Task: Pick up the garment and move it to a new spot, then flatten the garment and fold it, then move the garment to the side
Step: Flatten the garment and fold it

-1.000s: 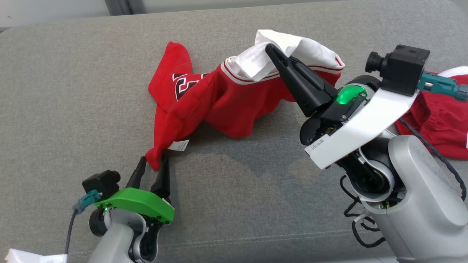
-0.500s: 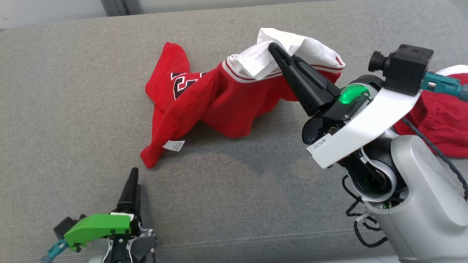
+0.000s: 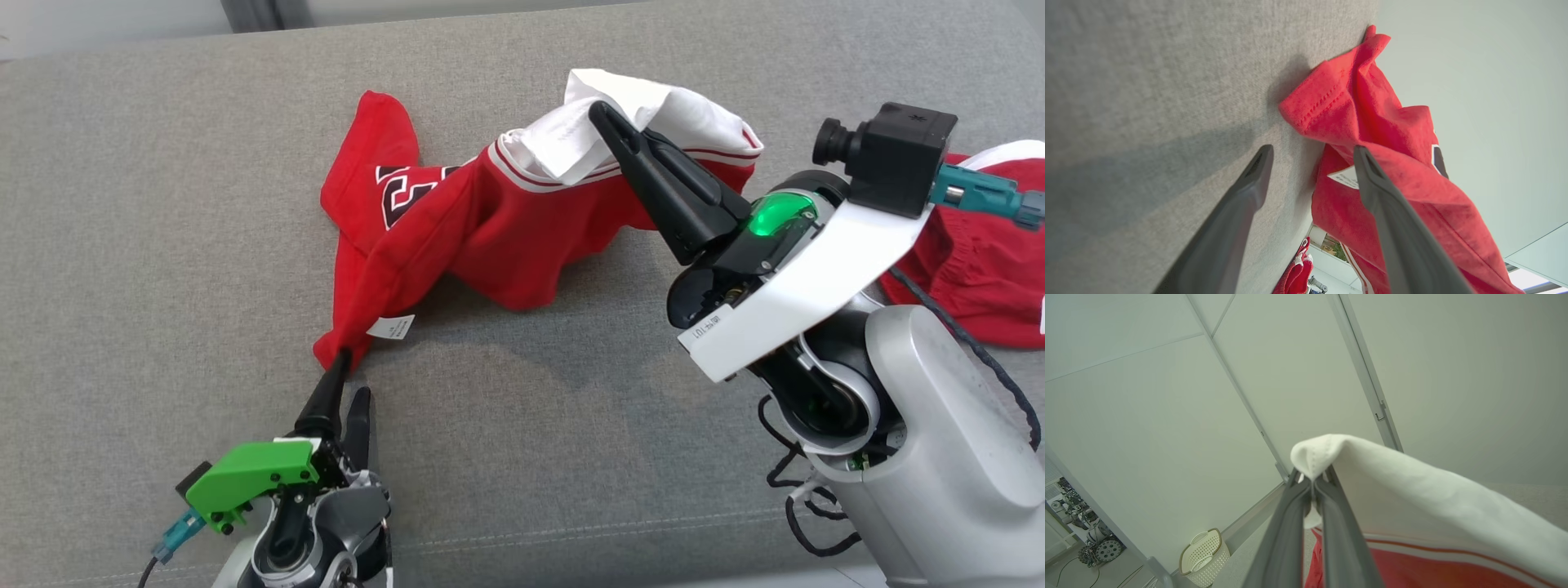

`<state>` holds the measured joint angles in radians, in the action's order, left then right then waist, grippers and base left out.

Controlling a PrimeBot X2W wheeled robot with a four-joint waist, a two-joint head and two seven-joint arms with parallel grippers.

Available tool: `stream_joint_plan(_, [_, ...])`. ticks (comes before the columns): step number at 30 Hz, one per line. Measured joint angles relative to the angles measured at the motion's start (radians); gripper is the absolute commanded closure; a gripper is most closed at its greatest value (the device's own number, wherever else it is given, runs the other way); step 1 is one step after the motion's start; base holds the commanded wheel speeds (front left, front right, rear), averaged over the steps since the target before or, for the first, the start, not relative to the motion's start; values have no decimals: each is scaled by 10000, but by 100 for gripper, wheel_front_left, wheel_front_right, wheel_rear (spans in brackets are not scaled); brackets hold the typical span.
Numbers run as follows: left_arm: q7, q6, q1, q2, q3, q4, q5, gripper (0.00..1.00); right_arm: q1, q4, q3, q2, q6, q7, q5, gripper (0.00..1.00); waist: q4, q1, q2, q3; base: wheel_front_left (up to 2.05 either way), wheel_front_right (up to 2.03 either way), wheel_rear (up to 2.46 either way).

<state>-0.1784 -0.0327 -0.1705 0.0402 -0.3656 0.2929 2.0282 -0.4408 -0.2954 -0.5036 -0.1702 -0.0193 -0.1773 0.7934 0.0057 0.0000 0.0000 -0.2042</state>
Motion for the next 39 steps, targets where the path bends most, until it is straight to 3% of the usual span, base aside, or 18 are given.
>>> stream_joint_plan(17, [-525,75,-560,12,-282,316,709,0,1,-19,36,-17,0,6,-2,100,-78,0,0,-124,0,0,0])
stream_joint_plan(39, [-704,-378,-284,13,-330,238,1852,0,157,65,59,-92,12,61,61,100,168,0,0,202,0,0,0])
